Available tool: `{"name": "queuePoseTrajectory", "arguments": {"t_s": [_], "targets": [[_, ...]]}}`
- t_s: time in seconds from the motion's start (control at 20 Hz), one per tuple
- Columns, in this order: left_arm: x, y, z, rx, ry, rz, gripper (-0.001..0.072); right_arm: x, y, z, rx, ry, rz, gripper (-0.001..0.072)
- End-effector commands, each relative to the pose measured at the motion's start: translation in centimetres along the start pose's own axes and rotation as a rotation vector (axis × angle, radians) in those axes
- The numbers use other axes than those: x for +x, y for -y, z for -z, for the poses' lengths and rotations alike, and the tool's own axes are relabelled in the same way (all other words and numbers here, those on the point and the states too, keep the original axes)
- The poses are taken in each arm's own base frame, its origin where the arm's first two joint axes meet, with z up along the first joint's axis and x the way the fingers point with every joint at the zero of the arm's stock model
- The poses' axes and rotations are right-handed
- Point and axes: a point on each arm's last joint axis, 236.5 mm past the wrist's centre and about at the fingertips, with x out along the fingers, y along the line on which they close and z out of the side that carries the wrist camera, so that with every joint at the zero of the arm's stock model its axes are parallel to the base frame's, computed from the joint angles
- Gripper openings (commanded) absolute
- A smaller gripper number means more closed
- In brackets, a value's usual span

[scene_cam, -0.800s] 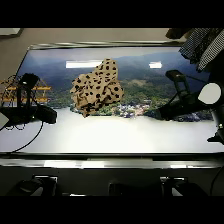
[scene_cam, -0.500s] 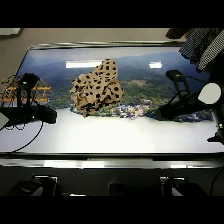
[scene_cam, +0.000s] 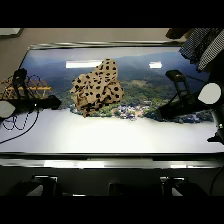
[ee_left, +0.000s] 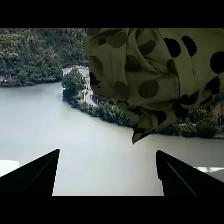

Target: Fold the clothes and pants, and hang the long-sleeved shirts on hangers.

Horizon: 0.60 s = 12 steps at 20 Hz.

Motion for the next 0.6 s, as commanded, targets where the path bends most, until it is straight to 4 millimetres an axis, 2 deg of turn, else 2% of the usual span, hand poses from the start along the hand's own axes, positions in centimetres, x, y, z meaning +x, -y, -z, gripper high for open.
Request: {"name": "queuePoseTrajectory", "arguments": {"t_s": [0.0, 0.1, 0.3, 0.4, 0.55], "targets": [[5.7, -1.5, -3.8, -0.316, 0.052, 0.140, 0.0720, 0.0, 0.0, 0.0, 0.000, 0.000, -0.001, 0.0019], [9.8, -2.1, -4.5, -0.362, 0.021, 0.177, 0.0720, 0.0, 0.0, 0.0, 0.000, 0.000, -0.001, 0.0019], [17.5, -2.5, -3.7, -0.390, -0.090, 0.182, 0.0720, 0.0, 0.1, -0.4, -0.001, 0.015, 0.004, 0.0020], [20.2, -1.9, -3.2, -0.386, -0.122, 0.188, 0.0720, -0.1, 0.2, -1.6, 0.000, 0.067, 0.010, 0.0019], [21.9, -0.3, -2.2, -0.362, -0.155, 0.200, 0.0715, -0.1, 0.3, -2.1, 0.000, 0.088, 0.014, 0.0019]]}}
